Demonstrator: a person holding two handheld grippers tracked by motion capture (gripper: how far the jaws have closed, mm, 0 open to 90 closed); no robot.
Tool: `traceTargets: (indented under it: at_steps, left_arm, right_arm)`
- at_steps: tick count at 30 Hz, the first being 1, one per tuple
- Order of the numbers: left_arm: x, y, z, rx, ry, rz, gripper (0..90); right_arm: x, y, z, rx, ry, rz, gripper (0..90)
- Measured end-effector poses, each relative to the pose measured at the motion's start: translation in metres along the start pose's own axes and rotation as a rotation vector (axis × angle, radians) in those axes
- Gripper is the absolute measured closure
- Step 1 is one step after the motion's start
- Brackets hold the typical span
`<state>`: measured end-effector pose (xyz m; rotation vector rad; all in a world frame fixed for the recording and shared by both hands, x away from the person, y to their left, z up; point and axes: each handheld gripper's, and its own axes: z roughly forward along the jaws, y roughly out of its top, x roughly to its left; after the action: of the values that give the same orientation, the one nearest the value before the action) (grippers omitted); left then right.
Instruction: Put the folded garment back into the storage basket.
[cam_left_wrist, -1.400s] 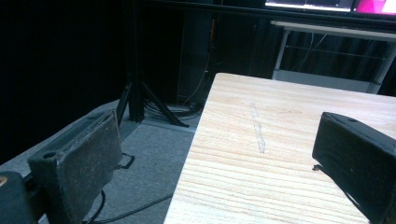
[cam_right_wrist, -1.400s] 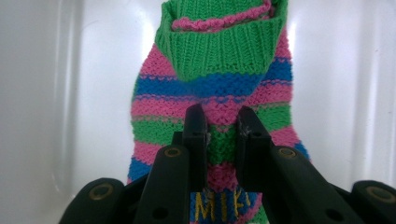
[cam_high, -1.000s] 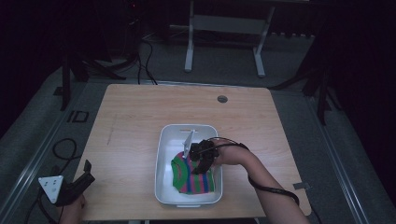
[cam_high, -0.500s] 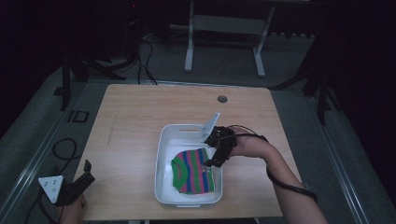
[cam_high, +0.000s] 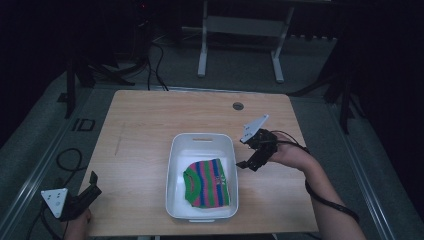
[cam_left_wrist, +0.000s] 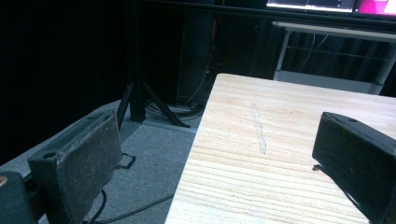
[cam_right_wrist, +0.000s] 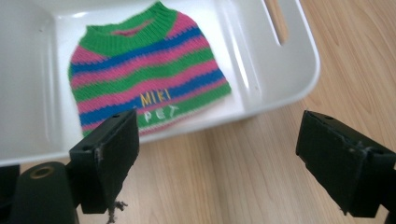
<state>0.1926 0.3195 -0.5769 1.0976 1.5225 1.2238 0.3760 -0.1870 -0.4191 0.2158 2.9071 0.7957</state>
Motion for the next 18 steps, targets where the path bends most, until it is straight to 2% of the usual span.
traceTargets:
  at_steps: [2, 5, 7, 11, 14, 15, 18]
  left_arm:
    - [0.0, 0.0, 0.0, 0.0, 0.0, 0.0, 1.9]
    - [0.0, 0.0, 0.0, -0.001, 0.0, 0.001, 1.9]
    - [0.0, 0.0, 0.0, -0.001, 0.0, 0.001, 1.9]
    - [0.0, 0.0, 0.0, -0.002, 0.002, 0.002, 1.8]
    - [-0.001, 0.0, 0.0, -0.003, 0.003, 0.002, 1.9]
    - [-0.001, 0.0, 0.0, -0.002, 0.003, 0.004, 1.8]
    - [-0.001, 0.0, 0.0, -0.002, 0.003, 0.003, 1.9]
  right_arm:
    - [-0.002, -0.005, 0.0, -0.002, -0.007, 0.01, 13.3]
    - [-0.007, -0.026, 0.001, -0.002, -0.045, 0.044, 13.4]
    - [-0.008, -0.03, 0.0, -0.008, -0.049, 0.054, 13.4]
    - [-0.014, -0.051, -0.001, -0.034, -0.096, 0.114, 13.6]
    - [-0.015, -0.055, -0.001, -0.039, -0.104, 0.123, 13.6]
    - [-0.017, -0.064, -0.001, -0.047, -0.126, 0.151, 13.6]
    - [-0.017, -0.076, 0.0, -0.071, -0.146, 0.185, 13.8]
